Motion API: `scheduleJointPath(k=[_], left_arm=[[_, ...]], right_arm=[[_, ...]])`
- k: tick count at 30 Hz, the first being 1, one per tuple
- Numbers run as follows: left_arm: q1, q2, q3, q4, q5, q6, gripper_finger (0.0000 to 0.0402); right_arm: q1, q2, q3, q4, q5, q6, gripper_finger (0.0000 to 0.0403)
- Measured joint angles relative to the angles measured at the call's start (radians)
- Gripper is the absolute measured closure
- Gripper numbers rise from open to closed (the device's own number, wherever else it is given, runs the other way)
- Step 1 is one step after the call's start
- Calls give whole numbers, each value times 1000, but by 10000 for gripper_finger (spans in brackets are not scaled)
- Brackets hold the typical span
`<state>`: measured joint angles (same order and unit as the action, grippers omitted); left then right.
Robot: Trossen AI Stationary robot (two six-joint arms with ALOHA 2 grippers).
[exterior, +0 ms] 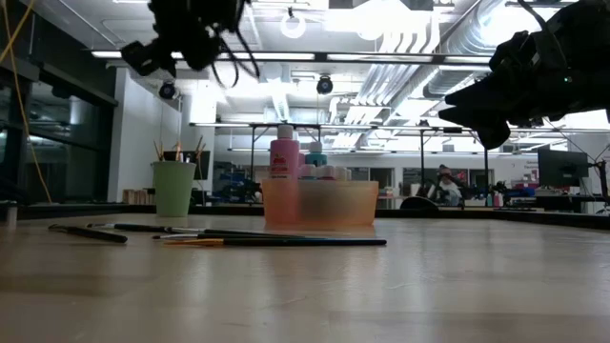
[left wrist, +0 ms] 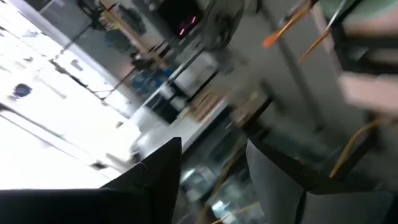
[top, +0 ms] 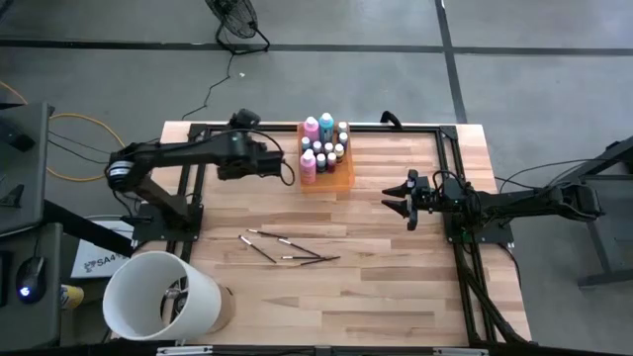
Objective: Pick & Place Paint Supplies
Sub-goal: Put the white paintbrush into the cup
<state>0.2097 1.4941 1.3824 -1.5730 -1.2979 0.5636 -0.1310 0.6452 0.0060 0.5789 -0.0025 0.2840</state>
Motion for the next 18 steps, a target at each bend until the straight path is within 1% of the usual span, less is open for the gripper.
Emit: scheduleJointPath(k=[2,5,7,9,11,13,15,18], left_arm=[[-22,-36,8,4,75,-40,224],[-61,-86,13,3,214,-74,224],[-89,-120,13,2,358,-75,224],[-114,-140,14,-1,527,-84,224],[-123,-145,14,4,677,-138,224],[-127,-146,10,4,820,-226,224],[-127,-148,-20,5,948,-296,224],[-143,-147,-128,4,1055,-284,229]], right_arm=[[0,0,0,0,0,0,243],[0,0,0,0,0,0,243],[0,0,0,0,0,0,243],[0,0,0,0,0,0,243],[0,0,0,0,0,0,243],[0,0,0,0,0,0,243],[0,0,0,0,0,0,243],[0,0,0,0,0,0,243]])
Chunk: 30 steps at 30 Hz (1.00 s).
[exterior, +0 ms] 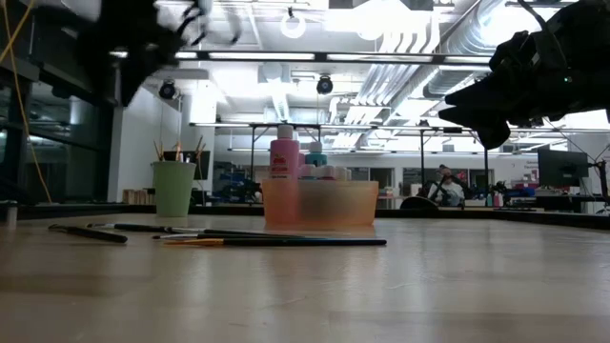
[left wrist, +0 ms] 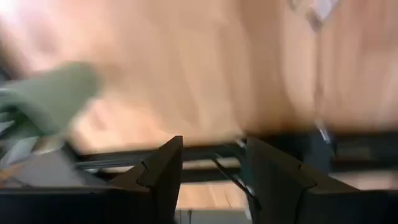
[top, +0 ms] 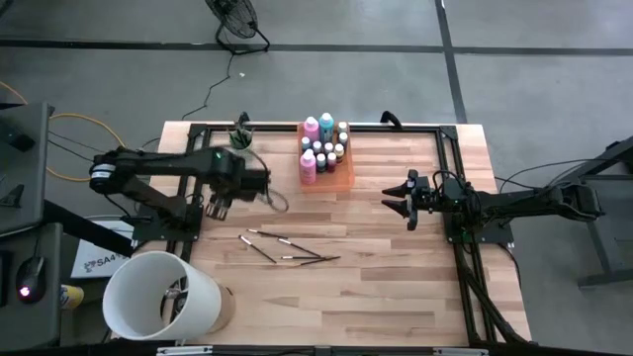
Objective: Pick & Place Paint Supplies
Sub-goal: Put the white paintbrush into the cup
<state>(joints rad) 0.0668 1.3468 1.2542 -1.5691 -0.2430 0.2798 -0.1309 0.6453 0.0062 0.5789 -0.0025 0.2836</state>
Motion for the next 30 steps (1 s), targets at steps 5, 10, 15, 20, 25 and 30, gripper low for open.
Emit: scheduleJointPath(k=[5,10,15,20,25,30], left_arm=[[-66,-9,-242,15,127,62,258],[-132,-9,-392,164,240,15,290],[-196,-9,-419,315,242,23,303],[-245,-8,-418,440,239,141,276],[-266,33,-418,519,248,215,228],[-263,99,-418,572,239,245,219]], right_arm=[[0,0,0,0,0,0,243],[0,0,0,0,0,0,243],[0,0,0,0,0,0,243],[0,0,0,0,0,0,243],[0,0,0,0,0,0,243],[0,0,0,0,0,0,243]])
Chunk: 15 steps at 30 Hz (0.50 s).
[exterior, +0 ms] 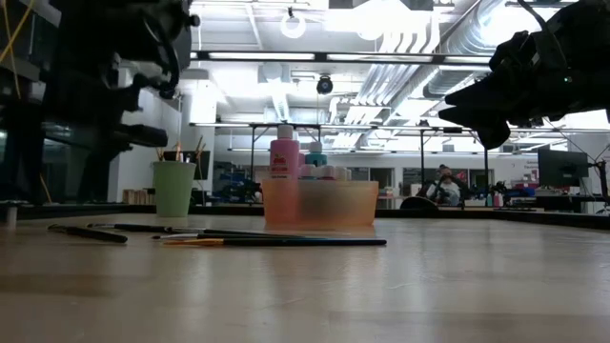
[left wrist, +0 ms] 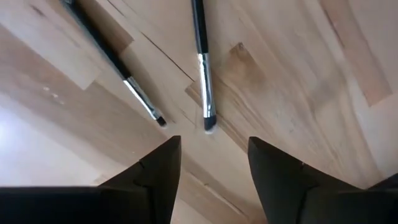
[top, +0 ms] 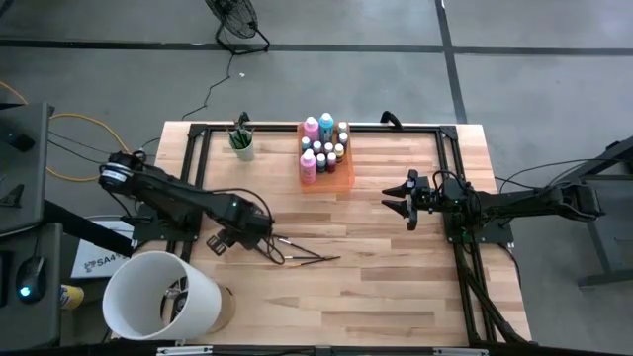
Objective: Pick & Place Paint Supplies
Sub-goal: Put the white paintbrush into the cup
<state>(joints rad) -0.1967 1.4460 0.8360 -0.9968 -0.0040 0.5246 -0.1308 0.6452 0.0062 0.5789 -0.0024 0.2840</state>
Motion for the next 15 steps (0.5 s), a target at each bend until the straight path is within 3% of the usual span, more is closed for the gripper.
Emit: scheduleJointPath(k=[15], left_arm=[[0,109,-11,66,24,-5,245]], right_arm=[[0,0,0,0,0,0,243]])
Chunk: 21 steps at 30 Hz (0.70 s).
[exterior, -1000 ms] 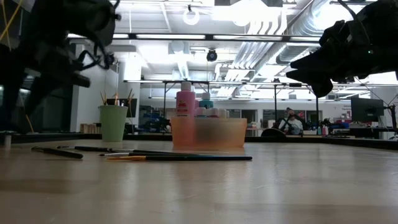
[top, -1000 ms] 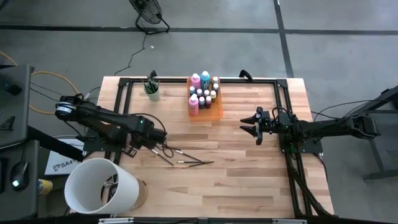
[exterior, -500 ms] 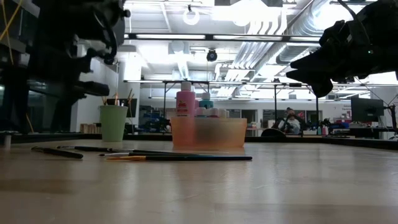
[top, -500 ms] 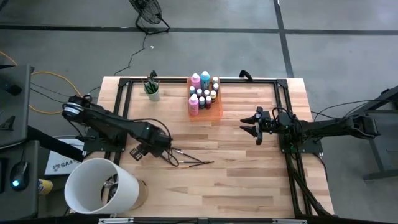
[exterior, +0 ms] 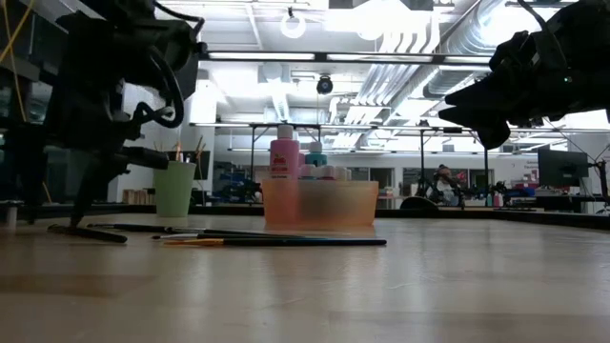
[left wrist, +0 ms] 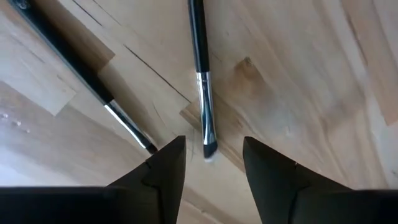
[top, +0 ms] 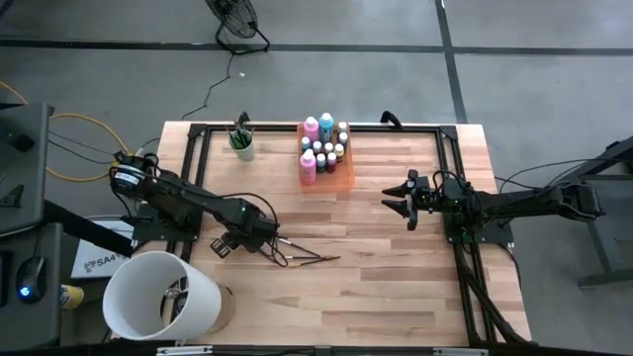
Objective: Pick & Place Paint Supplies
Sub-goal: Put the white paintbrush into the cup
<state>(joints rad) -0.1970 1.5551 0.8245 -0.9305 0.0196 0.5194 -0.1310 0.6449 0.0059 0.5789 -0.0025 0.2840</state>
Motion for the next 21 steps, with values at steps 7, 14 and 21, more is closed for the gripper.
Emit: scheduleJointPath(k=[7,14,21], left_arm=[[0,-5,-91,72,0,-27,247],[0,-6,-114,94,2,-35,248],[1,-5,-127,106,8,-54,300]], right_arm=[[0,0,0,0,0,0,243],[0,0,0,0,0,0,243],[0,0,0,0,0,0,243]])
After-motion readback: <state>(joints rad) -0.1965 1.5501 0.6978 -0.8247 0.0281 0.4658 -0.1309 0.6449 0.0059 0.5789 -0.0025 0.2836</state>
